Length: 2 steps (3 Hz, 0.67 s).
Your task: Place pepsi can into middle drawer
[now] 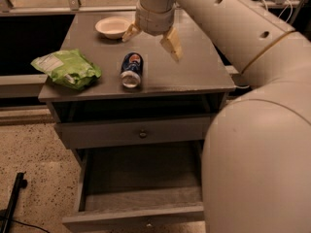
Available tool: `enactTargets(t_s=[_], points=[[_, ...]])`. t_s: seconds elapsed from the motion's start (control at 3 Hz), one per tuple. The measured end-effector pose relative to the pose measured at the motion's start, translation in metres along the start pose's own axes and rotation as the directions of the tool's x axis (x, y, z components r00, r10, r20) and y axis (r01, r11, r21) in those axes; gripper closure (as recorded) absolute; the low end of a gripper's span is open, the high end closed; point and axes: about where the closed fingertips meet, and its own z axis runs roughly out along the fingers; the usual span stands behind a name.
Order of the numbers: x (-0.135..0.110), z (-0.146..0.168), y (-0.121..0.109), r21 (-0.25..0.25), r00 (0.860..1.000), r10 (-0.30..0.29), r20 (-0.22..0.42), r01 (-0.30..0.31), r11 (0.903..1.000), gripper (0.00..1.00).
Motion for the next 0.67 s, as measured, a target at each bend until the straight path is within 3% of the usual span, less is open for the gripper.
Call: enactTargets(t_s=[0.33, 0.67], points=[[0.005, 0.030, -0.003, -0.045, 0.999, -0.021, 0.033, 0.022, 0.9988, 0.00], [-0.004, 0.054, -0.011, -0.065, 0.996, -0.055, 0.071, 0.060, 0.9961, 0.07]])
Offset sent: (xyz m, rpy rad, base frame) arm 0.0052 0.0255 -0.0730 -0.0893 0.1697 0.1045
